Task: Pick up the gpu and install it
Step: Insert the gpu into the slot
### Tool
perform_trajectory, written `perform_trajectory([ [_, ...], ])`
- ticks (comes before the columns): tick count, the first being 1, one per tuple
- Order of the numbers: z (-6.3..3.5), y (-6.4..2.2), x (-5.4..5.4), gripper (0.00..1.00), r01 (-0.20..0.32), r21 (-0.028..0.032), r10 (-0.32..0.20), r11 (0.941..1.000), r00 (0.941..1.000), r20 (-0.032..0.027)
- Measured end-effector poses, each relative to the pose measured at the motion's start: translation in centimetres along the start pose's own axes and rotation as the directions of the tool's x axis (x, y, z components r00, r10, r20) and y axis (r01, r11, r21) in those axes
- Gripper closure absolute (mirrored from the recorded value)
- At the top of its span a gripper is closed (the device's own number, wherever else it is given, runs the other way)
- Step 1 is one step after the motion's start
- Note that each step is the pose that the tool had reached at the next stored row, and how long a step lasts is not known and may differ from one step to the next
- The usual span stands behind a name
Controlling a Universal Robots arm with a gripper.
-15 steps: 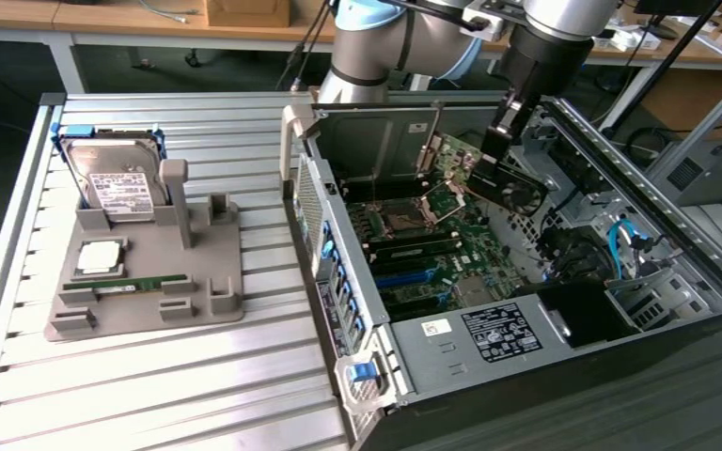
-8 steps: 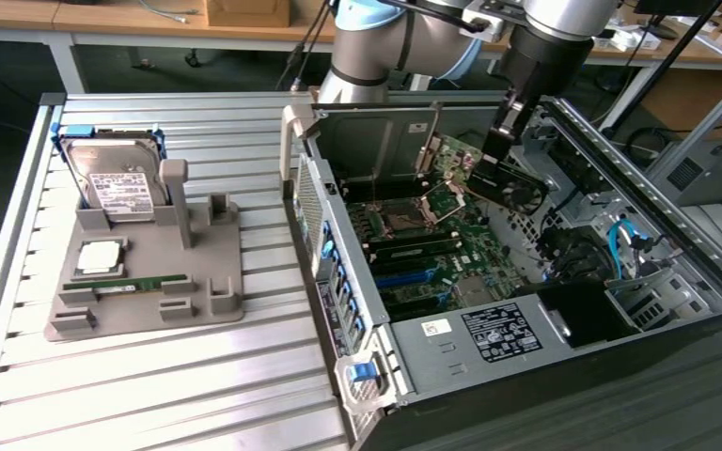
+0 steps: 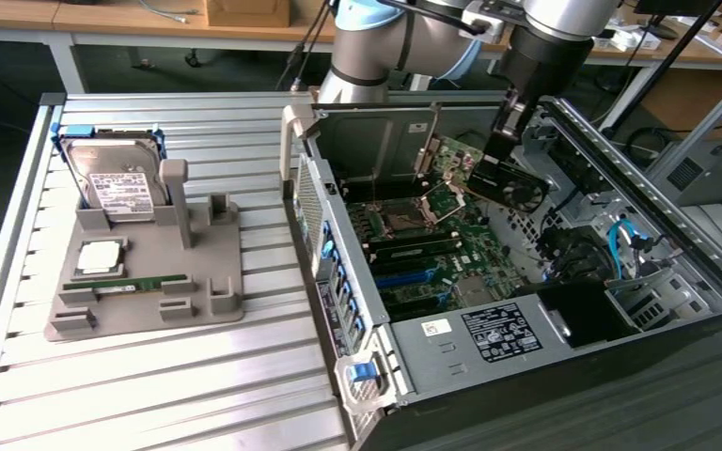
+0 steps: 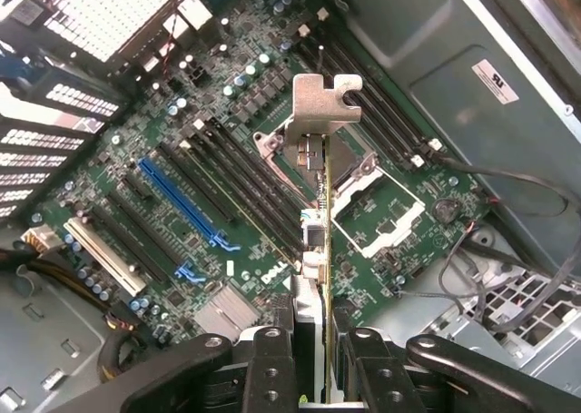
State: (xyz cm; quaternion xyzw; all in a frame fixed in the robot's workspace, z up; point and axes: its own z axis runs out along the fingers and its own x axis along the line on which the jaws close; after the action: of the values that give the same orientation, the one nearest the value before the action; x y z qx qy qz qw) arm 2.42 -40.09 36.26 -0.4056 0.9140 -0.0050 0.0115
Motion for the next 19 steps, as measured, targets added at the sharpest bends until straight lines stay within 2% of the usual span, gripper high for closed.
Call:
perform_trajectory([
  [10, 0.00, 0.00, 0.00, 0.73, 0.070, -0.0011, -0.070, 0.9976, 0.9976, 0.0013],
  [19, 0.00, 0.00, 0.00, 0.73, 0.124, -0.0019, -0.124, 0.9923, 0.9923, 0.0024],
])
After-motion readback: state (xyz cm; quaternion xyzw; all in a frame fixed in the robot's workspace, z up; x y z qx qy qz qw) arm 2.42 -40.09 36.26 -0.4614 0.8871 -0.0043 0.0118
